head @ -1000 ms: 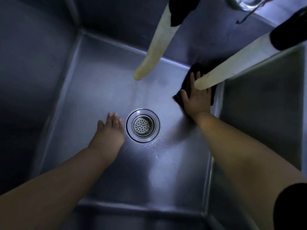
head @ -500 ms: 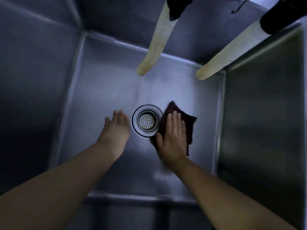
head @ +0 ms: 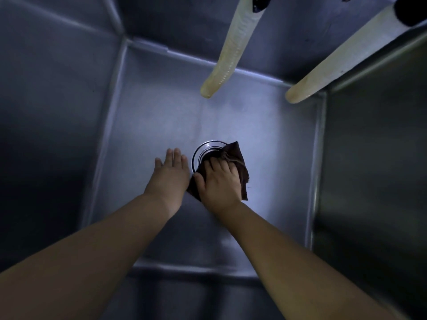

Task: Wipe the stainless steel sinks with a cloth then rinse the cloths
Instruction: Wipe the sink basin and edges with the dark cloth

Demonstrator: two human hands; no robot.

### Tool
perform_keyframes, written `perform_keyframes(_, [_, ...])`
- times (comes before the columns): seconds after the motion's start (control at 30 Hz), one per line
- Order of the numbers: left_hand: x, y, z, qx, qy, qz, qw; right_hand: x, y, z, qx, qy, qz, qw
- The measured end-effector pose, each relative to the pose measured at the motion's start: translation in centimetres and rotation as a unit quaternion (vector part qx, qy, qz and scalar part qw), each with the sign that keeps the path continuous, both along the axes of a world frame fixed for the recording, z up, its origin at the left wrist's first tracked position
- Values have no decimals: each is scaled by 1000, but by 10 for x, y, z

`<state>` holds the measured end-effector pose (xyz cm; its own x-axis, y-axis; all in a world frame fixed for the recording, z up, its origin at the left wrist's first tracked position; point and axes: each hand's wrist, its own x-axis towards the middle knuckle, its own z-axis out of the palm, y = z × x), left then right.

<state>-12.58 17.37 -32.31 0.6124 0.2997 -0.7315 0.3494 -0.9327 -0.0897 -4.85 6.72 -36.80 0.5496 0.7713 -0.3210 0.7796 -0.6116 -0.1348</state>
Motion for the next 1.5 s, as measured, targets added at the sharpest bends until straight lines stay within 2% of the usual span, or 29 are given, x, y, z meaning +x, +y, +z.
perform_keyframes(0.27, [-3, -4, 7, 15, -27, -3, 1000, 25, -9, 6, 8, 47, 100, 994])
perform_keyframes(0.37, [0, -6, 8, 31, -62, -96, 993, 24, -12, 7, 10, 28, 111, 993])
perform_keyframes(0.43, [7, -3, 8, 12, -49, -137, 989, 24, -13, 7, 13, 12, 122, 992])
perform_keyframes(0.53, [18, 4, 8, -9, -22, -121, 992, 26, -17, 8, 26, 3, 150, 988])
perform_keyframes(0.67, [21, 6, 6, -63, -42, -62, 995, 36, -18, 12, -14, 20, 208, 978])
perform_keyframes(0.8, [20, 6, 2, -57, -59, -61, 995, 40, -14, 18, -69, -14, 239, 968])
perform_keyframes(0.97, [18, 8, -2, -49, -46, -76, 995, 33, -12, 19, -112, -59, 226, 966])
perform_keyframes(1.13, [20, 10, -1, -39, -32, -84, 995, 28, -6, 18, -29, -18, 136, 990])
perform_keyframes(1.27, [21, 11, -1, -45, -37, -82, 995, 33, -15, 10, 36, 36, 87, 995])
perform_keyframes(1.5, [22, 12, -1, -47, -31, -76, 996, 26, -15, 8, 20, 32, 95, 995])
